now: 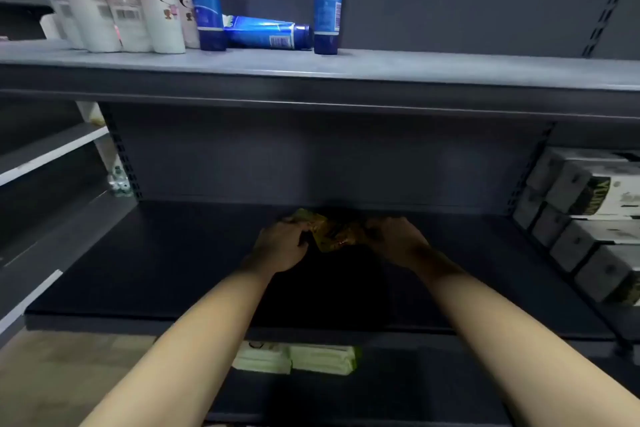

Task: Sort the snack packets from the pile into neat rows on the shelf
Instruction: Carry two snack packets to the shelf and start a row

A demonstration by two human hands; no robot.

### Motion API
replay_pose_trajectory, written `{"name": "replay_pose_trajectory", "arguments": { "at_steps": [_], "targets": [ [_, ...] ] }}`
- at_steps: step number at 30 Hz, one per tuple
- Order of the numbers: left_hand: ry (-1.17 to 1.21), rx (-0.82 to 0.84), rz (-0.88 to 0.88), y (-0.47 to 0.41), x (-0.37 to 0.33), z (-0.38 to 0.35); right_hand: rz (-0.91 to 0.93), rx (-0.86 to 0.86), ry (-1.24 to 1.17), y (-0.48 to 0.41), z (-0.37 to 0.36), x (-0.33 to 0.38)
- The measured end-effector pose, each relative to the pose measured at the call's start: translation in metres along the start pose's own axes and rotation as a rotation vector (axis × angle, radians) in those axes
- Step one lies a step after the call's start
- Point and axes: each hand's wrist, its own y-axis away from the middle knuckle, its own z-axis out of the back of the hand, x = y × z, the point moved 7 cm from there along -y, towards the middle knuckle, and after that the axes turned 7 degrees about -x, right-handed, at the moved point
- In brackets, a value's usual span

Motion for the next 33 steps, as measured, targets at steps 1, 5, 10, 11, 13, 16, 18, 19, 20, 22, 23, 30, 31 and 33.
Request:
{"name": "replay_pose_trajectory", "arguments": {
  "at_steps": [1,5,10,11,13,16,18,19,20,22,23,30,31,33],
  "targets": [
    [-0.010,0.000,-0.010,-0.008,0.003,0.000,-0.001,-0.013,-0.024,-0.008,-0.004,-0.001],
    [-0.042,0.008,-0.115,-0.043,0.010,-0.013,-0.005,0.108,-0.042,-0.031,-0.023,-0.001],
    [0.046,0.052,-0.175,-0.073,0.004,-0.027,-0.005,0.167,-0.004,-0.051,-0.033,-0.002],
    [0.050,0.058,-0.176,-0.078,0.004,-0.029,-0.008,0.175,0.005,-0.055,-0.035,-0.003],
    [0.042,0.082,-0.184,-0.085,0.003,-0.034,0.006,0.190,0.023,-0.059,-0.039,-0.001],
    [0.041,0.129,-0.190,-0.095,0.003,-0.040,0.016,0.203,-0.008,-0.064,-0.045,-0.002],
    [0.052,0.173,-0.196,-0.100,0.004,-0.042,0.025,0.210,-0.033,-0.065,-0.047,-0.001],
    [0.058,0.201,-0.200,-0.101,0.004,-0.044,0.028,0.208,-0.044,-0.065,-0.047,-0.001],
    [0.063,0.230,-0.201,-0.103,0.004,-0.045,0.025,0.211,-0.056,-0.066,-0.047,-0.002],
    [0.065,0.256,-0.206,-0.105,0.004,-0.047,0.037,0.206,-0.079,-0.068,-0.047,0.000],
    [0.064,0.249,-0.212,-0.106,0.004,-0.048,0.055,0.198,-0.065,-0.068,-0.046,0.003],
    [0.094,0.130,-0.217,-0.109,0.007,-0.037,0.106,0.184,-0.007,-0.073,-0.048,0.011],
    [0.081,0.115,-0.219,-0.109,0.009,-0.033,0.113,0.177,-0.024,-0.073,-0.048,0.012],
    [0.051,0.114,-0.219,-0.105,0.011,-0.027,0.093,0.174,-0.034,-0.069,-0.046,0.012]
  ]
}}
